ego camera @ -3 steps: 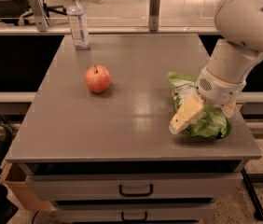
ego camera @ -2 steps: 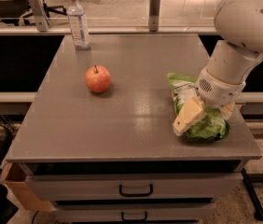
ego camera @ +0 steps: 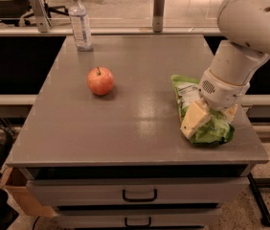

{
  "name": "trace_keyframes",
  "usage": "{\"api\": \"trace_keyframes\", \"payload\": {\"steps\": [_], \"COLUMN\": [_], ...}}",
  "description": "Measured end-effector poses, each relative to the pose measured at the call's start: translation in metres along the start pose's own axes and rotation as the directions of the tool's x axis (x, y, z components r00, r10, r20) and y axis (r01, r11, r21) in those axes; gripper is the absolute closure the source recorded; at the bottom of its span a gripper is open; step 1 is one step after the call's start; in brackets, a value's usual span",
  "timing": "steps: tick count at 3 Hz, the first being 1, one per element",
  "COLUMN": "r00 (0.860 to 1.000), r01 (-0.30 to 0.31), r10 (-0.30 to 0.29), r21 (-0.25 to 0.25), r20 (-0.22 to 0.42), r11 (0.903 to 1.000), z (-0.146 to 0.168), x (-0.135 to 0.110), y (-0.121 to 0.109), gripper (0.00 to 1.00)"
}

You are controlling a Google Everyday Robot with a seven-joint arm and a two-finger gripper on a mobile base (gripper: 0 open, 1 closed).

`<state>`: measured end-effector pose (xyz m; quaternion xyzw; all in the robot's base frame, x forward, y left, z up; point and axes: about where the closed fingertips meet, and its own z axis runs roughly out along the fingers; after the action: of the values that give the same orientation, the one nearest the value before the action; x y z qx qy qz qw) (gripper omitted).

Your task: Move green rice chip bag near blue plastic bottle

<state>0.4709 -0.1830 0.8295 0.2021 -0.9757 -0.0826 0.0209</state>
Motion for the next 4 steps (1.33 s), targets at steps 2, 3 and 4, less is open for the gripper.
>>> {"api": "trace_keyframes", "payload": {"steps": [2,3,4], "r00": [1.0,0.996,0.987], "r01": [0.01,0.053,0.093], "r10": [-0.01,-0.057,-0.111], "r21": [-0.004,0.058,0.149], "r20": [0.021,0.07,0.118], "r11": [0.9999,0.9969,0.9846], "z": [-0.007,-0.044,-0.087], "x": [-0.001,-0.007,-0.022], "y": [0.002,0.009,0.018], "gripper": [1.0,1.0,1.0]}}
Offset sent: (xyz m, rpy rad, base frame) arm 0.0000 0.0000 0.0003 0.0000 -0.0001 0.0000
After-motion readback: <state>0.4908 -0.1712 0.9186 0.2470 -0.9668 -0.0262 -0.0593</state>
